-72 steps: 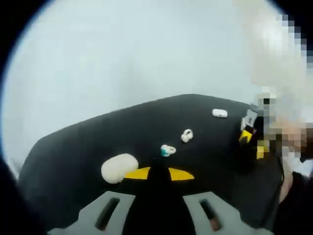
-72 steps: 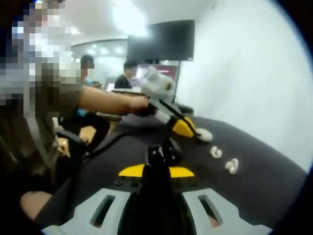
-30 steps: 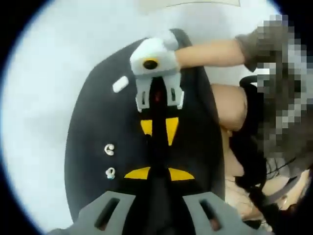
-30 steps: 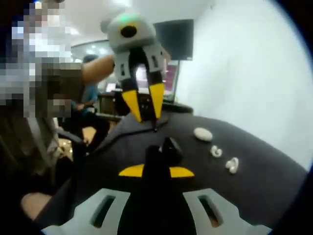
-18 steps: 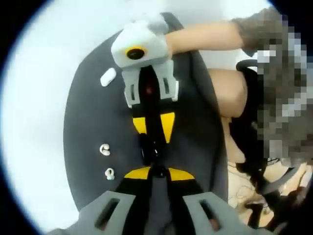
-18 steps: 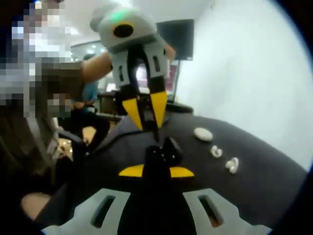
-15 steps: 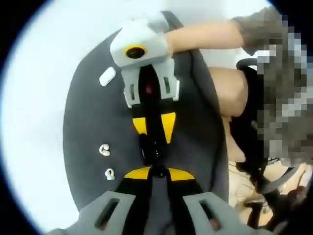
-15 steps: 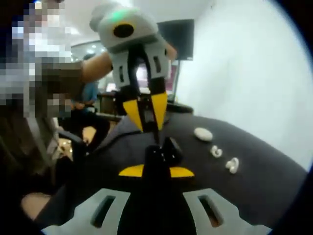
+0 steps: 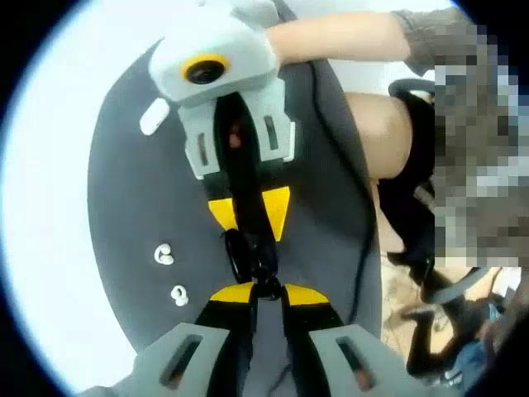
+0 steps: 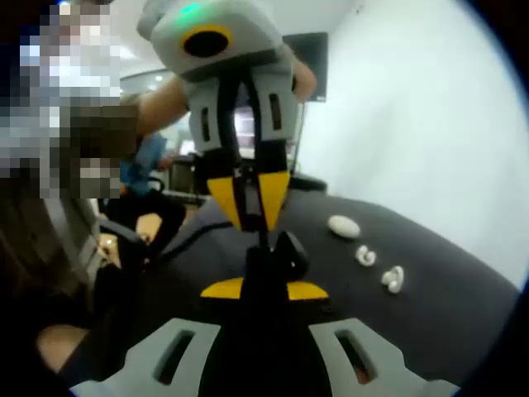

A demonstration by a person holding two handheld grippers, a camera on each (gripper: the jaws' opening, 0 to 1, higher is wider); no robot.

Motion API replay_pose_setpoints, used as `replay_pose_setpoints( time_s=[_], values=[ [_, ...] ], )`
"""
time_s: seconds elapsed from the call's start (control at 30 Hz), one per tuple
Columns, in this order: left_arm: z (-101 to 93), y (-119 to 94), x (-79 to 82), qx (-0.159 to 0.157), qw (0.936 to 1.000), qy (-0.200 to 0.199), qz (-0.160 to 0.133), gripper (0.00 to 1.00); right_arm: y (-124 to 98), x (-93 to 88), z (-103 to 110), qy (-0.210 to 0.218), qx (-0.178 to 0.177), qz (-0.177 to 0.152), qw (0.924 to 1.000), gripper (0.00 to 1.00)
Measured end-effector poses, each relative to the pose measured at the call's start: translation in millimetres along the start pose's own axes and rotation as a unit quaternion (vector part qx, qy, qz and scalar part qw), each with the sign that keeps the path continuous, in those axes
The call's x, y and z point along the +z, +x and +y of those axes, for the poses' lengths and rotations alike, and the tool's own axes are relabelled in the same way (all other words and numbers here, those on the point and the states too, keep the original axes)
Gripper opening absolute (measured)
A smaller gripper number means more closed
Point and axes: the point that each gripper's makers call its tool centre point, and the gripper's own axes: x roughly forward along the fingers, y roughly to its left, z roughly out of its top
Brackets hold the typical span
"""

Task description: Pick up three earphones and place each one into its charging case using tactile feedback, ensure that each earphone is properly inserted and securely positioned inside the case.

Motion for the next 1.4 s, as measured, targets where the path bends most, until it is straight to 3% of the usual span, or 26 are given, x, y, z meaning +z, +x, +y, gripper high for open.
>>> replay_pose_setpoints(
  time_s=[0.17, 0.27, 0.87, 1.03, 1.1, 1.2, 1.4],
  values=[
    [-0.8, 2, 2.6, -0.001, 0.9998, 0.001, 0.021, 0.10, 0, 0.2, 2, -0.001, 0.001, 0.000, 1.0000, 0.18],
    [-2.2, 2, 5.8, -0.008, 0.9998, -0.006, 0.016, 0.10, 0, 0.3, 3, -0.002, 0.003, 0.001, 1.0000, 0.18],
    [4.8, 3, 3.9, 0.002, 0.9984, -0.049, -0.027, 0.10, 0, 0.1, 1, 0.000, 0.004, 0.001, 1.0000, 0.18],
    [8.9, 2, 3.6, 0.016, 0.9960, -0.077, -0.042, 0.10, 0, -0.1, 1, -0.001, 0.004, 0.002, 1.0000, 0.18],
    [14.1, 1, 4.7, 0.033, 0.9941, -0.088, -0.055, 0.09, 0, -0.1, 1, -0.002, 0.004, 0.002, 1.0000, 0.18],
    [14.5, 0, 7.5, 0.032, 0.9895, -0.117, -0.078, 0.08, 0, -0.1, 1, -0.002, 0.003, 0.002, 1.0000, 0.18],
    [10.8, 2, 0.1, 0.031, 0.9890, -0.118, -0.084, 0.09, 0, 0.0, 1, -0.003, 0.004, 0.002, 1.0000, 0.18]
  ],
)
